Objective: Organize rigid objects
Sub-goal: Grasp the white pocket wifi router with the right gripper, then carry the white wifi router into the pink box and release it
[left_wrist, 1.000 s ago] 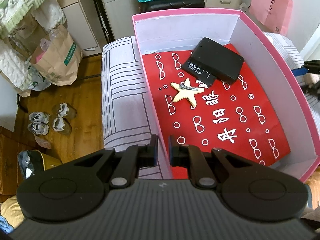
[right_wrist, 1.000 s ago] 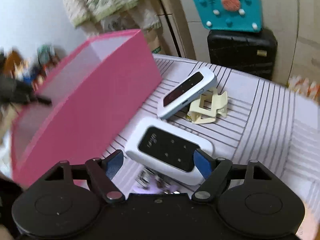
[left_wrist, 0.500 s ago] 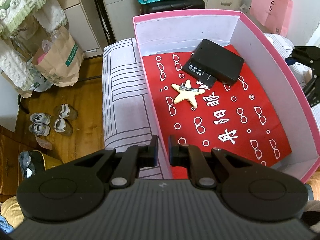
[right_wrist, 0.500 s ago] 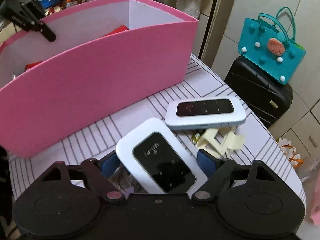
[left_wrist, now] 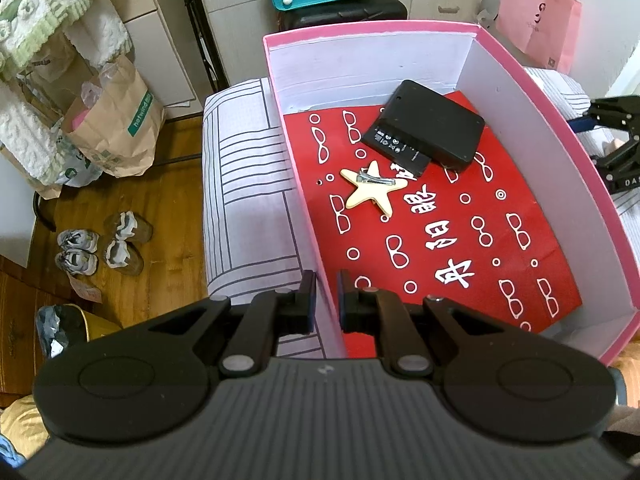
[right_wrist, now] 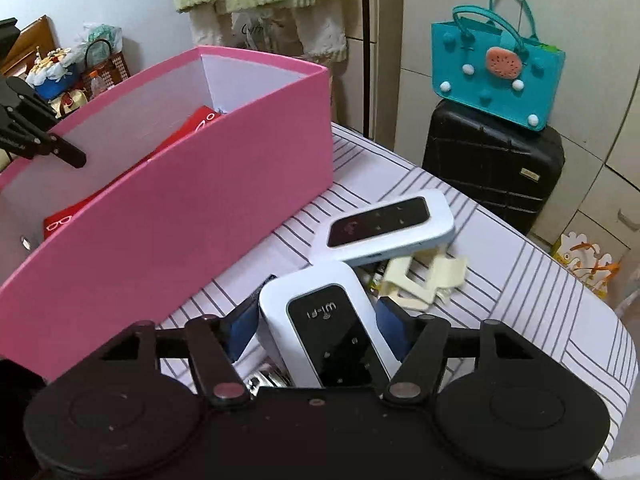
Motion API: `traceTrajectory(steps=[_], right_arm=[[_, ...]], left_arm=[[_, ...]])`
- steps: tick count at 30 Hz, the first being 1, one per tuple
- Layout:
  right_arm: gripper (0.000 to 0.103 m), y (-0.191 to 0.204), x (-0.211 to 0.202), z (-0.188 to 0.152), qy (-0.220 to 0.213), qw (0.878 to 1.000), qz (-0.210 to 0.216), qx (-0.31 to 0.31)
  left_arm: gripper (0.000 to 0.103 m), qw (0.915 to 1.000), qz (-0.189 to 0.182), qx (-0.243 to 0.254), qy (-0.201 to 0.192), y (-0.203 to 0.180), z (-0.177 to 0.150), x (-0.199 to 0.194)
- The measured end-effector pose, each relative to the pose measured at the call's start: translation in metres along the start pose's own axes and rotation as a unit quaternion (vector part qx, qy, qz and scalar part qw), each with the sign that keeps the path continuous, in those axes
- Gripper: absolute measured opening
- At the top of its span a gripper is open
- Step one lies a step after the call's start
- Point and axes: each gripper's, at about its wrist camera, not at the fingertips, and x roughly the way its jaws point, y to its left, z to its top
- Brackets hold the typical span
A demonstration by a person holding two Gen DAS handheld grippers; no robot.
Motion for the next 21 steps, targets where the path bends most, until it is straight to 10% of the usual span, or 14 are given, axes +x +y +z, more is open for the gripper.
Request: traceTrajectory(steps=[15,18,21], right_arm=[[0.088,-0.023,0.016,-0.008,0.024,0.998,0.053,0.016],[0.066,-0.023,0.013,-0.009,0.025,0.998,0.063,0.020],[0.065,-0.018,0.003,-0.006,0.021,0.997,0.061,0.035]], left_arm=[[0.010,1.0000,-0.001,0.001,0.003,0.001,0.000,-0.001],[0.010,1.0000,-0.001,0.004,0.001,0.001,0.000,-0.001],[0.010,1.0000,0.003,0.007,0.001,0.001,-0.001,0.000]])
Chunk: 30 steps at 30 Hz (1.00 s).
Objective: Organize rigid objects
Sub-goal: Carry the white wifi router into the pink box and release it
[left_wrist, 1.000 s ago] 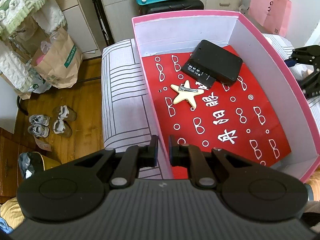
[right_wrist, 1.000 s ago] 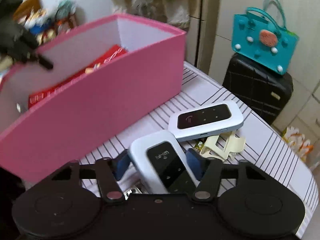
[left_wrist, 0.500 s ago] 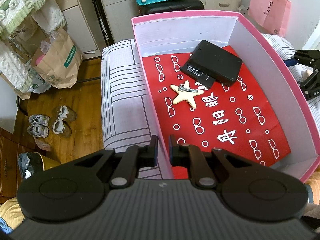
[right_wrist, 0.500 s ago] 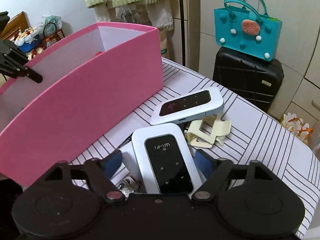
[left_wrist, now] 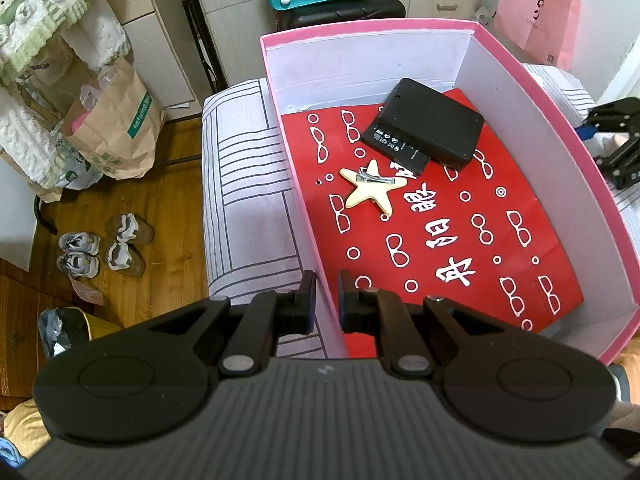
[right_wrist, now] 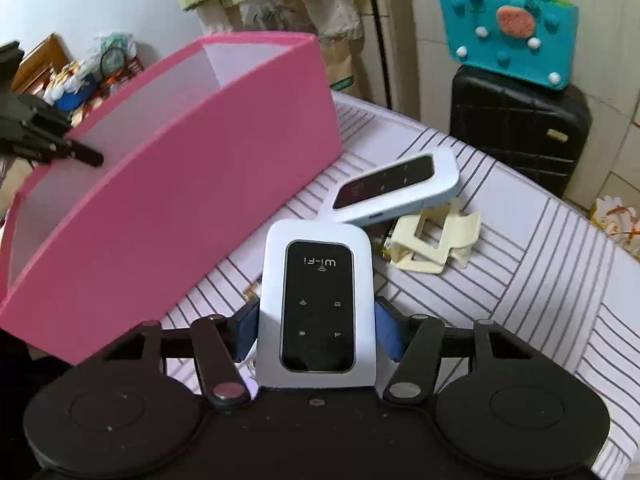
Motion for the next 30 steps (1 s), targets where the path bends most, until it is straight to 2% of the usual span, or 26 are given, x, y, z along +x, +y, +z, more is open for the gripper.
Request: traceTrajectory(steps=[6,13,16,19,22,25,30], right_arm=[[0.065,0.013,-0.012,-0.001,-0.011,0.999,-0.033,0.018],[0.065,0.040,-0.048,0.008,-0.048,0.993,-0.102,0.033],[0.065,0.062,-0.070,0.028,-0.076,0.992,-0.093,0.032],[0.065,0.104,-0.073,0.060,-0.083,0.993,-0.081,-0.006],[0.065,0.148,-0.053,0.095,-0.057,0.995,-0.047,-0.062],[0.065,0.177,-0.012,0.119,0.000,0.994,-0.029,-0.103],[0.065,0.189,0.060,0.132,0.099,0.990,-0.028,-0.097]], left_arm=[[0.010,1.0000,-0.001,-0.004,0.001,0.001,0.000,0.000],[0.010,0.9999,-0.011,-0.011,0.004,0.005,0.001,0.000],[0.010,1.0000,-0.009,-0.002,0.003,0.003,0.002,0.001],[0.010,0.9998,-0.001,0.017,0.006,-0.002,0.003,0.001],[0.010,0.9998,-0.005,0.012,0.014,0.000,0.006,0.002],[0.011,0.9998,-0.012,0.008,0.017,0.004,0.007,0.002],[0.011,0.9999,-0.015,0.002,0.007,0.005,0.003,0.002]])
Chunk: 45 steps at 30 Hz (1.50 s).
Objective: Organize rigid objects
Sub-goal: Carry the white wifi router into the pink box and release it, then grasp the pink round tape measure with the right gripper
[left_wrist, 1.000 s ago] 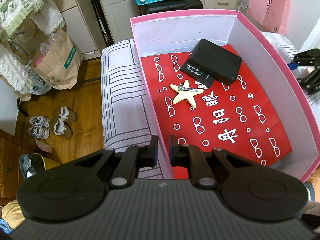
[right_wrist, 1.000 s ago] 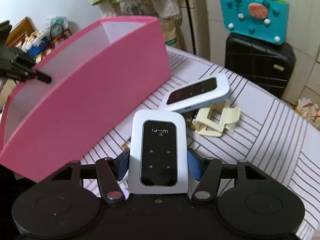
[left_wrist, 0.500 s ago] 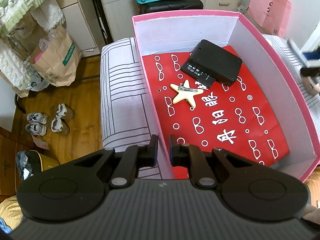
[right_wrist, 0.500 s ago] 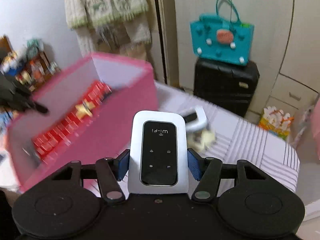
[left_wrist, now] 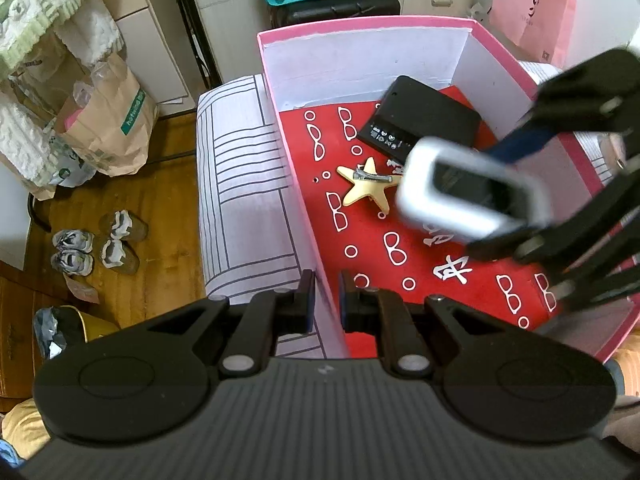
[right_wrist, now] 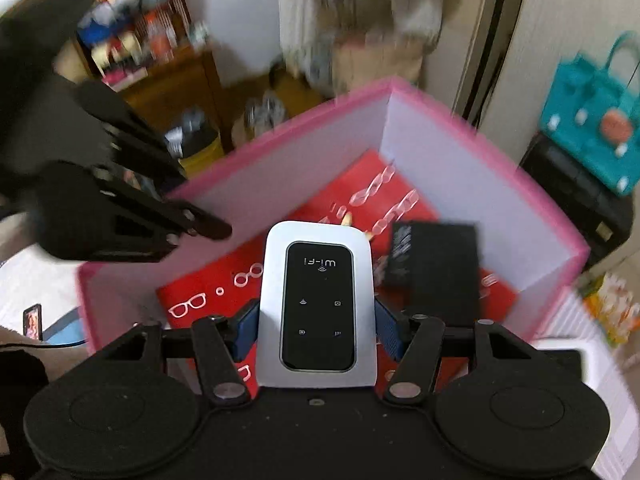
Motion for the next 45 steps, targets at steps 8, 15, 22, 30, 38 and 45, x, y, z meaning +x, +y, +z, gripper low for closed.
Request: traceTrajectory(steps=[8,15,22,30,38,45], right_arm=[[0.065,0.011,0.050,0.010,0.104,0.994,0.017,-0.010],[0.065,-0.007,0.072,0.032,0.109,0.993,-0.001,0.040],[0.064,-0.011,0.061,0.035,0.061,0.997,-0.011,0.034],[0.077,-0.021,-0.015,0.013,-0.027,0.997,-0.019,0.064],[0.077,-0.028,-0.099,-0.043,-0.098,0.986,-0.082,0.111],[0.077,-0.056,-0.124,-0.118,-0.127,0.965,-0.141,0.179]], left_arm=[[0.012,0.9998,-0.016,-0.010,-0.002,0.006,0.000,0.001],[0.013,0.9996,-0.024,-0.014,-0.006,0.010,-0.002,0.000],[0.014,0.9989,-0.038,-0.027,-0.008,0.016,-0.003,0.002],[0.014,0.9991,-0.033,-0.026,-0.010,0.014,-0.003,0.003],[0.014,0.9997,-0.023,-0.011,-0.005,0.009,-0.002,0.003],[0.013,1.0000,-0.007,-0.002,0.004,0.002,-0.004,0.002]])
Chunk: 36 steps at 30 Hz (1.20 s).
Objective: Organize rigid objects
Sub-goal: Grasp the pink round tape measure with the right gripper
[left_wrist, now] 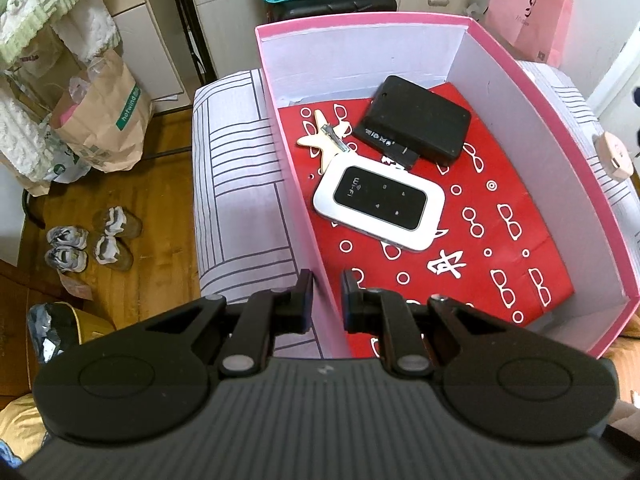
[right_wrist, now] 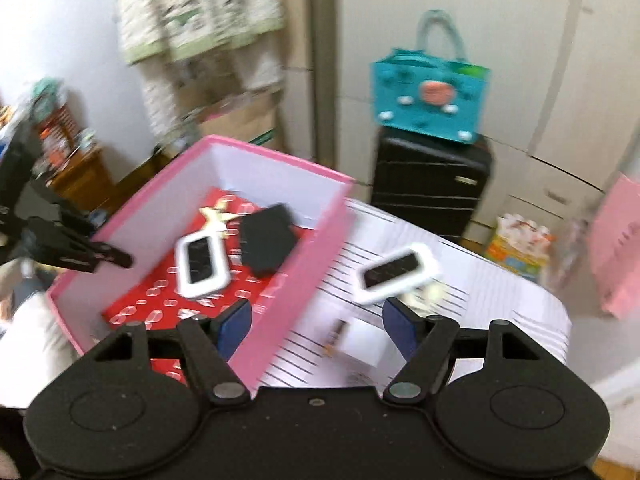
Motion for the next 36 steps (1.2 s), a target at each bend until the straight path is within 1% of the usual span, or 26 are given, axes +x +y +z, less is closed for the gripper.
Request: traceTrajectory(steps=[3,5,9,12,15,17,19,23,25,27,29,30,34,36], right_arm=[[0.077,-0.023,0.001,-0.026,-0.006,0.999,-0.027,0.033],[0.077,-0.033,0.000,-0.042,-0.011,0.998,-0.039,0.039],[0.077,-0.061,-0.003,-0.079,-0.018,0.995,-0.063,0.072],[0.077,-0.077,0.000,-0.107,-0.027,0.992,-0.098,0.072],[0.077,-0.094,0.008,-0.133,-0.026,0.989,-0.112,0.093],[0.077,-0.100,0.015,-0.145,-0.026,0.985,-0.139,0.096],[0.080,-0.105,0.020,-0.155,-0.025,0.983,-0.153,0.094],[0.081,-0.119,0.029,-0.171,-0.013,0.975,-0.183,0.124],[0.081,-0.126,0.033,-0.175,-0.020,0.974,-0.182,0.134],[0.081,-0.134,0.038,-0.177,-0.025,0.973,-0.173,0.152],[0.081,-0.139,0.044,-0.177,-0.029,0.976,-0.149,0.158],[0.083,-0.141,0.046,-0.177,-0.031,0.976,-0.137,0.164],[0.083,-0.150,0.056,-0.173,-0.033,0.973,-0.133,0.183],[0.085,-0.154,0.062,-0.170,-0.034,0.972,-0.136,0.187]], left_arm=[[0.013,1.0000,0.005,-0.004,0.003,-0.002,0.001,0.001],[0.013,0.9999,0.008,-0.007,0.003,-0.002,0.001,0.001],[0.013,0.9998,0.012,-0.016,0.002,-0.003,0.000,0.001],[0.013,0.9997,0.009,-0.022,-0.001,-0.001,-0.001,-0.001],[0.013,0.9996,0.012,-0.024,-0.004,-0.002,-0.003,-0.002],[0.013,0.9996,0.017,-0.024,-0.004,-0.004,-0.003,-0.002],[0.013,0.9994,0.018,-0.029,-0.004,-0.004,-0.002,-0.002],[0.013,0.9994,0.015,-0.032,-0.004,-0.004,-0.002,-0.003],[0.013,0.9994,0.010,-0.032,-0.003,-0.002,0.000,-0.003],[0.013,0.9994,0.004,-0.034,-0.002,0.001,0.001,-0.002],[0.013,0.9993,0.000,-0.038,-0.001,0.003,0.000,-0.002],[0.013,0.9993,-0.001,-0.038,-0.002,0.004,0.000,-0.002],[0.013,0.9992,-0.004,-0.038,-0.005,0.005,-0.002,-0.002],[0.013,0.9993,-0.005,-0.037,-0.003,0.005,-0.001,-0.001]])
